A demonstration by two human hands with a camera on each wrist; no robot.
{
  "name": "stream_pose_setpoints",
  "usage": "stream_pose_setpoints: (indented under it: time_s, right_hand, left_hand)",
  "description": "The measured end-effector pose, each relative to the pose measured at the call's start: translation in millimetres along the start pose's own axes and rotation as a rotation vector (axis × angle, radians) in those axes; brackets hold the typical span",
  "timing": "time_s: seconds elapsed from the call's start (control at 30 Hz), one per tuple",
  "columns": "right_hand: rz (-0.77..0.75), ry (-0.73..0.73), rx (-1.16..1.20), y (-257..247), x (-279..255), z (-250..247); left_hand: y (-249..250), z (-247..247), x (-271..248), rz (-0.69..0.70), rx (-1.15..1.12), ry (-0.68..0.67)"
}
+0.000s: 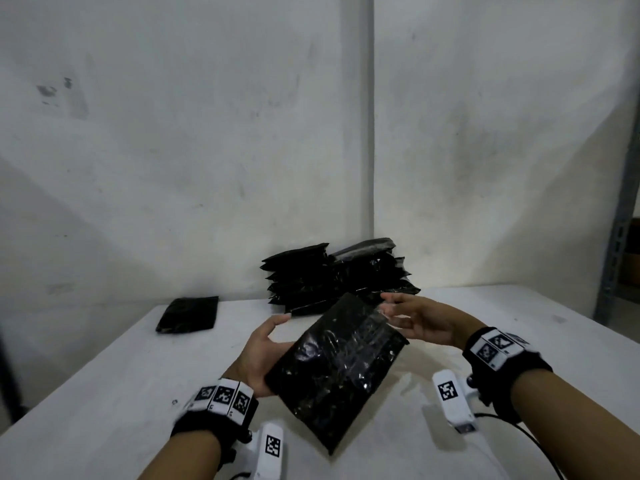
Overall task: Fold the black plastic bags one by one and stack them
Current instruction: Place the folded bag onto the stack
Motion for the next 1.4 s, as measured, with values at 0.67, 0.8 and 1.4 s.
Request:
stream_pose_setpoints:
  time_s: [0.67, 0.8, 1.4]
  right_hand:
    - [0.010, -0.090, -0.237, -19.4, 4.0, 31.4]
    - [-0.040, -0.083, -0.218, -24.3, 0.8, 30.4]
    - [-0.418, 0.300, -0.469, -36.3, -8.1, 7.2]
  left_hand:
    - [6.9, 25.3, 27.0, -0.112, 0.725, -0.024]
    - [6.5, 24.4, 29.4, -0.077, 0.721, -0.011]
    - [18.7, 33.4, 33.8, 0.033, 0.721, -0.029]
Point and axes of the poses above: each hand's wrist, its own x-axis towards the middle knuckle, its own z-axis out of the palm, y = z × x, the point moved 5 cm from there along x, towards the middle knuckle, and after that the axes turned 11 degrees about -y, right-handed, at the moved point
